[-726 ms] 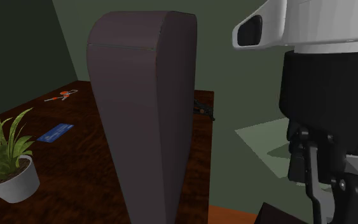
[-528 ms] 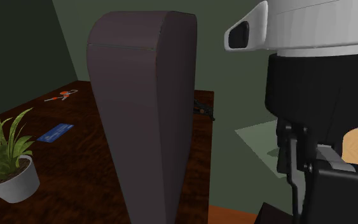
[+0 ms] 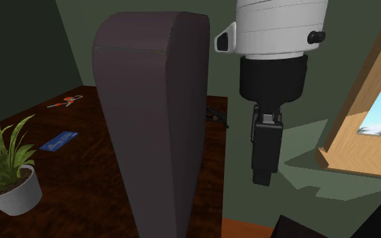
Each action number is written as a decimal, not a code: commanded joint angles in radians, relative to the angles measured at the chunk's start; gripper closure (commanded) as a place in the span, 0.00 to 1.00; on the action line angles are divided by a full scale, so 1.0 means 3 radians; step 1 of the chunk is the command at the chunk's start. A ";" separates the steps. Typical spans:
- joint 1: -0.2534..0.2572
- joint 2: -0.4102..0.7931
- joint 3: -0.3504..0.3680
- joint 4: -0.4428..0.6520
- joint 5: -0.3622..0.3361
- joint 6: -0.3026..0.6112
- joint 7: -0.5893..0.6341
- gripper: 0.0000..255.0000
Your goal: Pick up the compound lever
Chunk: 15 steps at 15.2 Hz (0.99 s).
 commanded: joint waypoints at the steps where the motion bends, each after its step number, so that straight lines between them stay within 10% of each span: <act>1: -0.0046 0.0170 -0.0094 0.0102 -0.0090 0.0119 -0.0138 0.00; 15: -0.0236 0.1515 -0.0560 0.1178 -0.0253 0.0756 -0.0908 0.00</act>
